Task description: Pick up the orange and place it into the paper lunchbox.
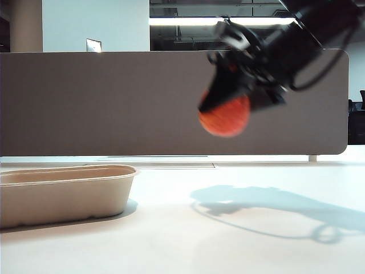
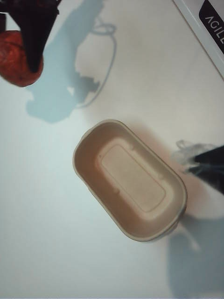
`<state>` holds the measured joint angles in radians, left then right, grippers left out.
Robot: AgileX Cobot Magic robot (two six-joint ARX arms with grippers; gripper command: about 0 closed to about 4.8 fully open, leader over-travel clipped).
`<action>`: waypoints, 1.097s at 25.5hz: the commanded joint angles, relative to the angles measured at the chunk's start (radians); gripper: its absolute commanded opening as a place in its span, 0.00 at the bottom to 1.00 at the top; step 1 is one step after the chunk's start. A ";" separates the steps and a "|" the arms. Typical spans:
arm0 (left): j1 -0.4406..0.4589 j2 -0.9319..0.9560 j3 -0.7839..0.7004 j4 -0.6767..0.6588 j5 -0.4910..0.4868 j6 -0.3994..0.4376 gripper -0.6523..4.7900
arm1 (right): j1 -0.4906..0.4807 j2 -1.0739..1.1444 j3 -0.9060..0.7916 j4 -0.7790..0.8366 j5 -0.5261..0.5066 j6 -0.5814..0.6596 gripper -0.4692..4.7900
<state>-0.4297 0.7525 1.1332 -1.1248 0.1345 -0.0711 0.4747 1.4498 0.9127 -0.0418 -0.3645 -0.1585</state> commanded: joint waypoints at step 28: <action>0.000 -0.002 0.003 0.069 0.004 0.038 0.11 | 0.391 0.438 0.244 0.265 0.031 0.002 0.77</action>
<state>-0.4297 0.7525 1.1332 -1.0729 0.1345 -0.0380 0.8600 1.8801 1.1522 0.2050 -0.3328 -0.1585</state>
